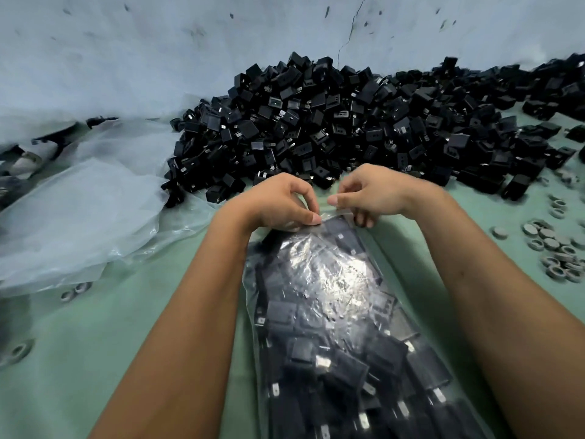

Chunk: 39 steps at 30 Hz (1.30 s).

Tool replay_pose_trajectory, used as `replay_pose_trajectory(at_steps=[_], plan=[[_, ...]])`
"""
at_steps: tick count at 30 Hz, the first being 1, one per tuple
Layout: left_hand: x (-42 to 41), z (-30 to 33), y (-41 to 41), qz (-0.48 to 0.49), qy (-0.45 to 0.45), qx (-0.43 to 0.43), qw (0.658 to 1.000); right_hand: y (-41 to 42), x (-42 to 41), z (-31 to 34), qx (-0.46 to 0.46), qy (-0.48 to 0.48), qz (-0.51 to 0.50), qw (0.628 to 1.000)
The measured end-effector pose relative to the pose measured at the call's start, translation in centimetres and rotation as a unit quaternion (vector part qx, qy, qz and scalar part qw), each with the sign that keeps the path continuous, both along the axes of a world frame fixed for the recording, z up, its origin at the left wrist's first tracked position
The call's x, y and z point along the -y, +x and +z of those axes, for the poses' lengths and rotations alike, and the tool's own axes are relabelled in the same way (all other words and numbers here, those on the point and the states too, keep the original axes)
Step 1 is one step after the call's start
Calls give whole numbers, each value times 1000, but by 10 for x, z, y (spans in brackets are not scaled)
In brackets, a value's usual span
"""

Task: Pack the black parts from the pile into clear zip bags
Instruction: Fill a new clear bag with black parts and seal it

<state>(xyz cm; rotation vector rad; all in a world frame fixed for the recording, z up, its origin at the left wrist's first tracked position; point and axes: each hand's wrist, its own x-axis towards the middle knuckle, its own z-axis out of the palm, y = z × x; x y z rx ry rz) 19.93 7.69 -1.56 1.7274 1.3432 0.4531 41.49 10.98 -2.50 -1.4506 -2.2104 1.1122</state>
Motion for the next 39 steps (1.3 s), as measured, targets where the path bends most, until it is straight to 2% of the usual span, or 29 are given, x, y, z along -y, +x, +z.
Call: replay_pose_trajectory(at_steps=[5,12,16,25,29,34,39], plan=[[-5,-10,1,9,6,-19,1000,13,-2,-1,12,-99,-7,995],[-13,-18,3,1,0,-18,1000,23,-5,-16,-71,-78,13,994],[-17,-23,8,-6,42,-29,999,25,-4,-21,-111,-74,32,991],[-15,-27,11,-22,33,25,999,25,-2,-20,-128,-90,46,987],[-12,-23,13,-9,0,53,999,26,-3,-22,-144,-92,53,984],[-11,-16,14,13,0,70,997,27,-2,-24,-168,-103,68,978],[-12,-16,15,40,-24,70,996,26,-2,-25,-159,-100,63,980]])
